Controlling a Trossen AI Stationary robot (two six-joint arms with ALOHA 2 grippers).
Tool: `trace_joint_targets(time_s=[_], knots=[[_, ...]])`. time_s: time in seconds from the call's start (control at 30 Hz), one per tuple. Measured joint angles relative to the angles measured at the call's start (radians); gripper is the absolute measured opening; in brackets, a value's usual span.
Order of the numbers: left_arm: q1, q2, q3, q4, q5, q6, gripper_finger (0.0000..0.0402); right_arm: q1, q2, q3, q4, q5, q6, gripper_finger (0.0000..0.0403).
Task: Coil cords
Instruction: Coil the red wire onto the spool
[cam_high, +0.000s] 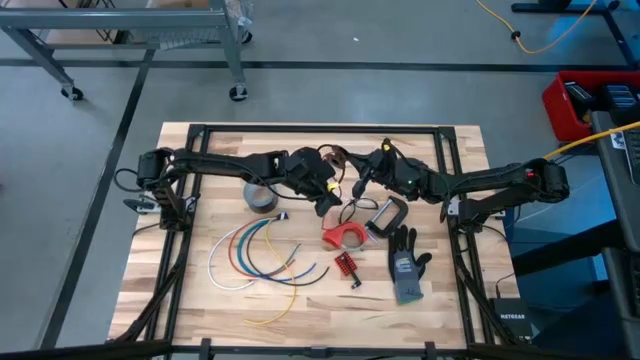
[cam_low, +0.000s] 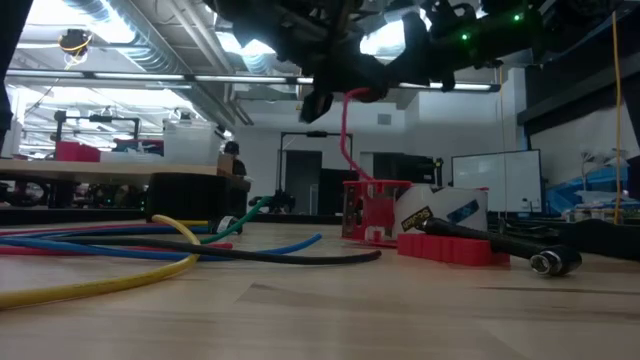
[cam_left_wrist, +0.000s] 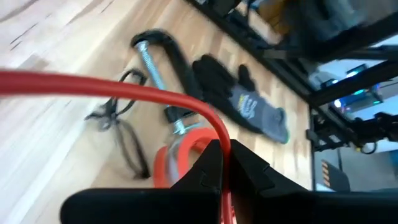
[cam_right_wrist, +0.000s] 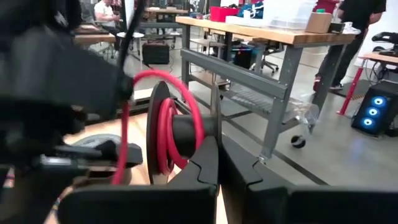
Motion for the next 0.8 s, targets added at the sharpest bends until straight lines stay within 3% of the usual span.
trace_joint_targets(time_s=[0.43,0.8], knots=[[-0.004,0.000,-0.001,-0.077,-0.102,0.063,0.0000,0.000,0.000,0.000,0.131,-0.092,0.076,0.0003],[-0.042,0.000,-0.001,-0.009,-0.088,0.084,0.0000,0.000,0.000,0.000,0.297,0.028,0.104,0.0003]])
